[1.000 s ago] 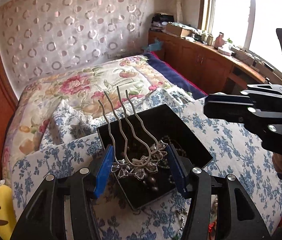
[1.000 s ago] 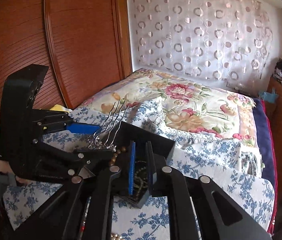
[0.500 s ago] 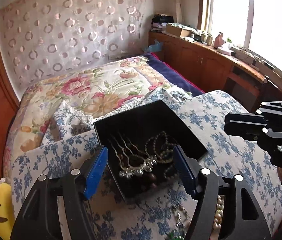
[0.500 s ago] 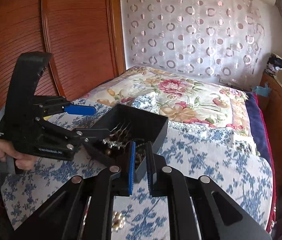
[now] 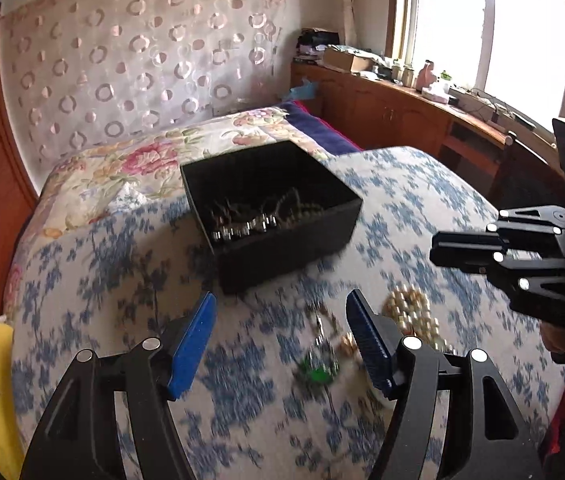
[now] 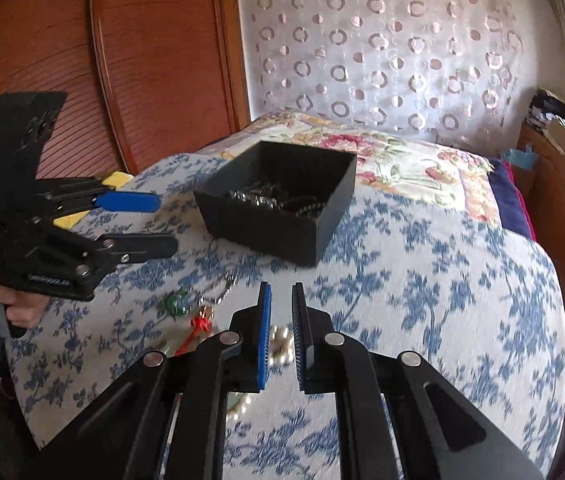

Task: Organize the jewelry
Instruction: 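Return both tools to the pile and close the left tool on the green pendant, then close the right tool on the beige bead necklace and lift it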

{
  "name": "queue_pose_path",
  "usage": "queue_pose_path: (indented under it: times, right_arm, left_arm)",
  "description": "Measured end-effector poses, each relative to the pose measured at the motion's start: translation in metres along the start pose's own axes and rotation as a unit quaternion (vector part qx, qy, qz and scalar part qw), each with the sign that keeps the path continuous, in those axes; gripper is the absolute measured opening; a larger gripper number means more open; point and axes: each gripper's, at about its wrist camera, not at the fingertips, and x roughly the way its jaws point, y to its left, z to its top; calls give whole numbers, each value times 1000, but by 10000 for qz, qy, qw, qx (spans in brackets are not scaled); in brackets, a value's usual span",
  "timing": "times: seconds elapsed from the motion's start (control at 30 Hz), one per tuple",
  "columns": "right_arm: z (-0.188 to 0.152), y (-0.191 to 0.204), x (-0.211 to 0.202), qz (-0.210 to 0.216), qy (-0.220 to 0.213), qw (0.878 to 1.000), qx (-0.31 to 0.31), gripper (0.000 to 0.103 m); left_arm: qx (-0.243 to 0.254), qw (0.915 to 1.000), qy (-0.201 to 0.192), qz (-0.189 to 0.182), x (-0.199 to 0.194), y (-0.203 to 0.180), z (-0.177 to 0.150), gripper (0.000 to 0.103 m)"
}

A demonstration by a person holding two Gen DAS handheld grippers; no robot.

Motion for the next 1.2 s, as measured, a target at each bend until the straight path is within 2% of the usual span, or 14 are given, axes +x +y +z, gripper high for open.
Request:
queue_pose_path:
  times: [0.17,0.4,0.5,0.63,0.77,0.87,0.93,0.97,1.03,1.2]
  right_arm:
    - [-11,-1,1,-103,99,9998,112,14]
    - [-22,1,1,-127,116,9998,134,17]
    - [-25,1,1,-119,132,9998,132,17]
    - [-29,-1,-3,-91,113,9997,187,17]
    - [-30,-2,-5,-64,76,9997,205,17]
    - [-30,-2,-4,-47,78,9997,227,17]
    - [-31,-2,-5,-40,80,9997,223,17]
    - [-31,-2,-5,-37,83,9997,214,17]
    - [-30,-2,-3,-39,89,9997,203,17]
    - [-29,-2,0,-52,125,9997,206,17]
  left_arm:
    - [-57,9999,103,-49,-2,0,-17,64]
    - [-240,9987,390,-237,14,2,-30,38]
    - [-280,9981,469,-290,22,2,-30,33]
    - [-269,9975,576,-303,31,0,-27,32]
    - [-191,9974,663,-212,38,-4,-25,32]
    - [3,9977,684,-5,42,-12,-22,31]
    - [135,9975,694,73,42,-17,-23,21]
    - [164,9974,699,64,41,-18,-23,11]
    - [232,9972,697,118,38,-20,-25,4]
    - [105,9982,568,167,23,-14,-34,4]
